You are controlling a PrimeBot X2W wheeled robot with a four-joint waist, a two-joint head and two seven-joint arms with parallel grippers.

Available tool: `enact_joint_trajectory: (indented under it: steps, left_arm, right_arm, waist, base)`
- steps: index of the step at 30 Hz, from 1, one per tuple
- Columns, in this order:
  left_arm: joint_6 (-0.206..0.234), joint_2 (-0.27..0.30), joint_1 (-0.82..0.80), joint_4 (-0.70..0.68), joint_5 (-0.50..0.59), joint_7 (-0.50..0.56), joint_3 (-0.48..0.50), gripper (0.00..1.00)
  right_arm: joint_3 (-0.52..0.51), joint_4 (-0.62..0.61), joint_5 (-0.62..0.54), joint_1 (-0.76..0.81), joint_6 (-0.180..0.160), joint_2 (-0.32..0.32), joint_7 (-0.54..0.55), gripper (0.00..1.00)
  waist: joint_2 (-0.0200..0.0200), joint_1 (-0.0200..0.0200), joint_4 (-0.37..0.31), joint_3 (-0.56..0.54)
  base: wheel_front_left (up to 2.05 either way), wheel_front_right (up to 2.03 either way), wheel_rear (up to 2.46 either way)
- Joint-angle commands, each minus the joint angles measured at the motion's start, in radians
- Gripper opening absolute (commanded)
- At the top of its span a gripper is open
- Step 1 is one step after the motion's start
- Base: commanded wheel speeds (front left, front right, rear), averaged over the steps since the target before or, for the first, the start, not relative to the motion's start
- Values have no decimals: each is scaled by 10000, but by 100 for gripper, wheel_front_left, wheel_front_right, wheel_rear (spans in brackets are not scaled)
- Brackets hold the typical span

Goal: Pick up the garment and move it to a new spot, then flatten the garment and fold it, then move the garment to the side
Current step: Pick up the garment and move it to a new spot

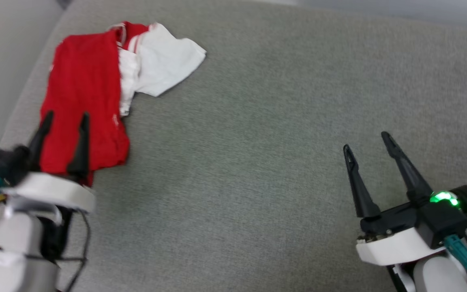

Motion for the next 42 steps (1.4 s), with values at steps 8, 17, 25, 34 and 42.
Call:
enact_joint_trajectory:
  steps: [8,17,25,34,42]
  left_arm:
    - [-7,3091,-2574,1283,-3240,3969,-1927,100]
    - [-10,4422,-4014,2223,-6552,7283,-2775,100]
    - [2,4309,-4013,2874,-7611,8608,-3431,0]
    - [-41,4852,-3877,2234,-7994,7375,-3746,0]
    - [-12,5666,-3098,505,-8581,5859,-4167,0]
  right_arm:
    - [-190,-250,27,-560,-3,-287,-19,100]
    - [-77,-247,-130,-921,-3,-235,-21,100]
    - [-223,-201,-143,-1011,-6,-228,-10,100]
    - [-84,22,-115,-1058,-5,-59,-18,100]
    - [-34,412,89,-740,-5,151,-18,100]
  waist:
    - [0,-1,-1078,1815]
    - [0,-1,-1662,2764]
    - [0,-1,-1877,3086]
    - [0,-1,-1979,2334]
    - [0,-1,-2366,817]
  base:
    - [0,0,0]
    - [0,0,0]
    - [0,0,0]
    - [0,0,0]
    - [0,0,0]
